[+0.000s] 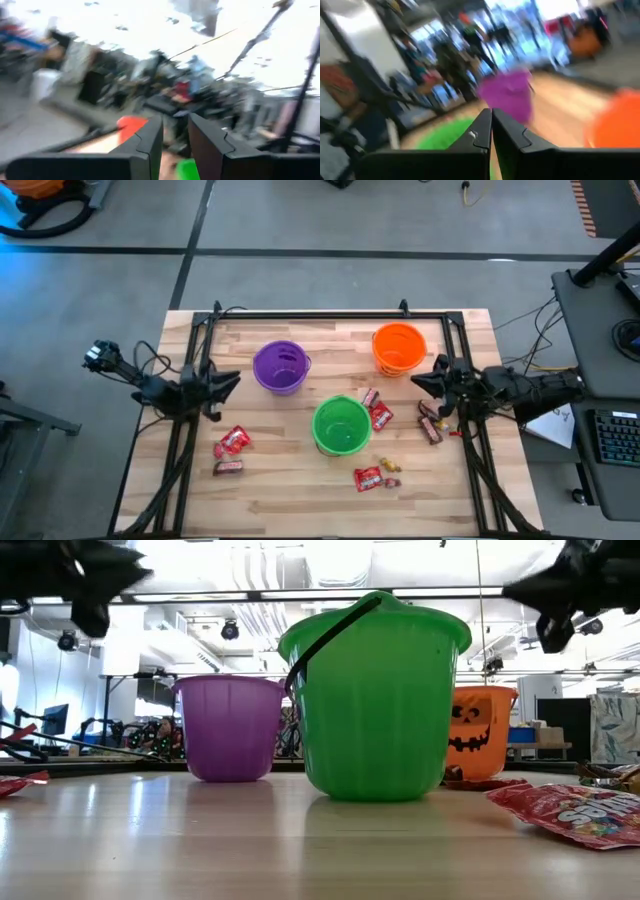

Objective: Organize candy in baskets
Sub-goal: Put the brown chocolate bar into the orange bucket

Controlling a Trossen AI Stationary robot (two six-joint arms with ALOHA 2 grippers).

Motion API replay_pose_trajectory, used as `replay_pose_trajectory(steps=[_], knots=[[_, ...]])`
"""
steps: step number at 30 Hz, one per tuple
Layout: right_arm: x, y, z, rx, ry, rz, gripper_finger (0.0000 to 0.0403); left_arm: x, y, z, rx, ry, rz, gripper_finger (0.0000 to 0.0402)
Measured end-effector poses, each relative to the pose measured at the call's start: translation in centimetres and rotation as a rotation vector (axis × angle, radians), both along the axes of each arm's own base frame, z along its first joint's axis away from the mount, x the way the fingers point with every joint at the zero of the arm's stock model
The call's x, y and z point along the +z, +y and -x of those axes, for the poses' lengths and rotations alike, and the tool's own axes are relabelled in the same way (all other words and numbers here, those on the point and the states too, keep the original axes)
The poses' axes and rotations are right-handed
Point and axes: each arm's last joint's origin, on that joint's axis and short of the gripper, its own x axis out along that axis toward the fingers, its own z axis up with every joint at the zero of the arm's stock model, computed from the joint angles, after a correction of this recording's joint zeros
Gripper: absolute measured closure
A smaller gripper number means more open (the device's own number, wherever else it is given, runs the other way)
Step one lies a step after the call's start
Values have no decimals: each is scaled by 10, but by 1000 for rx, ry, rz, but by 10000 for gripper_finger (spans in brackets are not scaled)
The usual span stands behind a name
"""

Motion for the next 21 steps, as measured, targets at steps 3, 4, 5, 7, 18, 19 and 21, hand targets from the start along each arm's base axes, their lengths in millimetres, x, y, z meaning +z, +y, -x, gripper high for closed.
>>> replay_pose_trajectory(steps=[3,4,5,7,18,19,21], knots=[[6,-1,0,-45,196,-104,394,8,0,4,-39,-84,-53,325],[9,-1,-1,-58,253,-142,394,10,1,5,-40,-106,-55,325],[12,-1,-1,-73,306,-181,394,12,1,6,-37,-128,-46,325],[15,0,-1,-112,426,-261,394,15,3,8,-34,-162,-24,325],[10,13,-43,-90,947,-527,394,12,0,4,-87,-157,65,325],[9,14,-46,-74,972,-557,394,10,0,3,-99,-149,84,325],[8,18,-51,-45,1037,-613,394,8,-2,0,-112,-132,102,325]])
